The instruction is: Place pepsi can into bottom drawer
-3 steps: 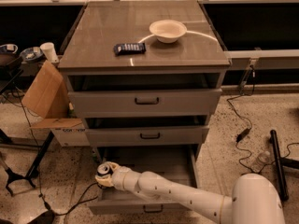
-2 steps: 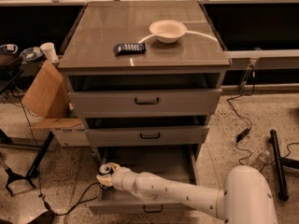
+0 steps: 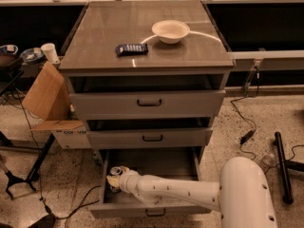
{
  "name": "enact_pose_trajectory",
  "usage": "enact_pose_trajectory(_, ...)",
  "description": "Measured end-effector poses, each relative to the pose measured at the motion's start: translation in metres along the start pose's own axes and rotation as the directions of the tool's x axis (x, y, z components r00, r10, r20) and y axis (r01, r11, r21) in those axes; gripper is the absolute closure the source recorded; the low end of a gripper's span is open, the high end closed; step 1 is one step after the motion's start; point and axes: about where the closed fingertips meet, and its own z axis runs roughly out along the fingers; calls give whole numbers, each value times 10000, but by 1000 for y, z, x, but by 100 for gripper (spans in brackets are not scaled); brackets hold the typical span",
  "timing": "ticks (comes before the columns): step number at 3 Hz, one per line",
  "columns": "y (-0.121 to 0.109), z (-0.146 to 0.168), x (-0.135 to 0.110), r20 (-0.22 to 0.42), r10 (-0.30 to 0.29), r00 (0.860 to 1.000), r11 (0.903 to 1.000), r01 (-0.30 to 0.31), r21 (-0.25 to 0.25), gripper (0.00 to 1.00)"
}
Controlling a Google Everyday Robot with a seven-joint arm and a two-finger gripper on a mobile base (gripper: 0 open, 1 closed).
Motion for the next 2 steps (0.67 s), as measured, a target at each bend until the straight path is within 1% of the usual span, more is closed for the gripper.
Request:
enact_pose_trajectory(1, -15, 2, 3, -127, 510, 9986, 9972, -503, 545, 100)
enact_pose_trajectory(2, -21, 6, 8, -225, 955, 9952, 9936, -939, 630, 82)
